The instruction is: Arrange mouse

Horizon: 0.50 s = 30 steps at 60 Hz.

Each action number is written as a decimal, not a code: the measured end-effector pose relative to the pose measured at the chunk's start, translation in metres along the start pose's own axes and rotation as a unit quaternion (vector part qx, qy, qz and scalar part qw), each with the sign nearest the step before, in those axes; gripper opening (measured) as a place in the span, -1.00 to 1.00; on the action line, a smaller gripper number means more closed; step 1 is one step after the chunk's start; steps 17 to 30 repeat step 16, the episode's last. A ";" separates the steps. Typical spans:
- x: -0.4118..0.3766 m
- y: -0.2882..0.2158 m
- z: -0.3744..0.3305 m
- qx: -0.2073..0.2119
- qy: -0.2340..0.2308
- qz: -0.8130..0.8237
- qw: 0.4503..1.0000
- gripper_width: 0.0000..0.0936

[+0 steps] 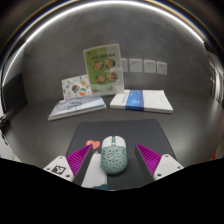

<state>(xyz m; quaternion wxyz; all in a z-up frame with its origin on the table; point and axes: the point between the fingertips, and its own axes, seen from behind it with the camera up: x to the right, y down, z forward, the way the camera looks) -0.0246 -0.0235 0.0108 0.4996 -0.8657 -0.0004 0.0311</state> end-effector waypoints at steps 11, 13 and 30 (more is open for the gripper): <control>0.017 0.006 -0.096 0.025 -0.040 0.010 0.999 0.80; 0.027 0.013 -0.112 0.027 -0.033 0.016 0.999 0.80; 0.044 0.026 -0.131 0.026 -0.018 0.024 0.999 0.79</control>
